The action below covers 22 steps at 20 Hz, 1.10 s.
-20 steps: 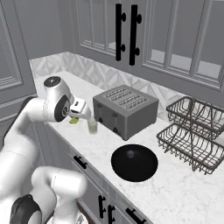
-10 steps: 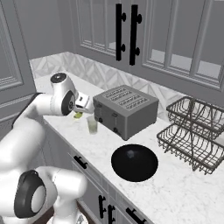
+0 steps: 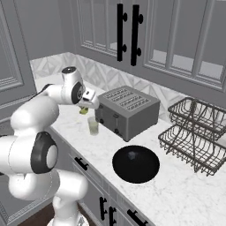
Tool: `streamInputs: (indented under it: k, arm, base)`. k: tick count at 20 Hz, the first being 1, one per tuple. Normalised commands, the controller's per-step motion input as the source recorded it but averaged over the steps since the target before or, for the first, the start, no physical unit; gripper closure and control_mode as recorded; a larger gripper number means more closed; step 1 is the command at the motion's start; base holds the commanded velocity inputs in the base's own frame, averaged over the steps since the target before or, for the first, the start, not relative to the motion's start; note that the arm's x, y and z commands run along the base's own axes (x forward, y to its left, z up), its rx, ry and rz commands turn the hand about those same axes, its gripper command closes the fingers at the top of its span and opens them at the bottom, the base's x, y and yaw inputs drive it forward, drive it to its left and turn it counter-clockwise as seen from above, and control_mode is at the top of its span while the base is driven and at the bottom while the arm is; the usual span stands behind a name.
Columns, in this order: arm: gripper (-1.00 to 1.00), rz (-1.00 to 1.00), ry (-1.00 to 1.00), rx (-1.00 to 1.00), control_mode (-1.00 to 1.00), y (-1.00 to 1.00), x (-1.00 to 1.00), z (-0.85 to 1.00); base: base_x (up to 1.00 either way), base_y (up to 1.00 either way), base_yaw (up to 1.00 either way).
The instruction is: Grab a lemon wedge from the fridge and one ice cube from the ice bowl, and put them in the glass of lemonade.
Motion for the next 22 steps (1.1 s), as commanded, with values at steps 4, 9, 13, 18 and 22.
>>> streamInputs:
  k: [4,9,13,18,22]
  arm:
    - [1.00,-0.03,0.01,0.00,-1.00,0.00,0.02,-0.01]
    - [1.00,-0.01,0.00,0.00,-1.00,0.00,0.57,0.03]
    - [1.00,0.00,0.02,0.00,-1.00,-0.04,0.48,-0.08]
    - [1.00,0.00,0.00,0.00,-1.00,-0.10,0.06,-0.25]
    - [1.00,0.00,-0.01,0.00,-1.00,-0.05,0.14,-0.40]
  base:
    - [0.00,0.00,0.00]
    - [0.00,0.00,0.00]
    - [0.00,0.00,0.00]
    - [0.00,0.00,0.00]
    - [0.00,0.00,0.00]
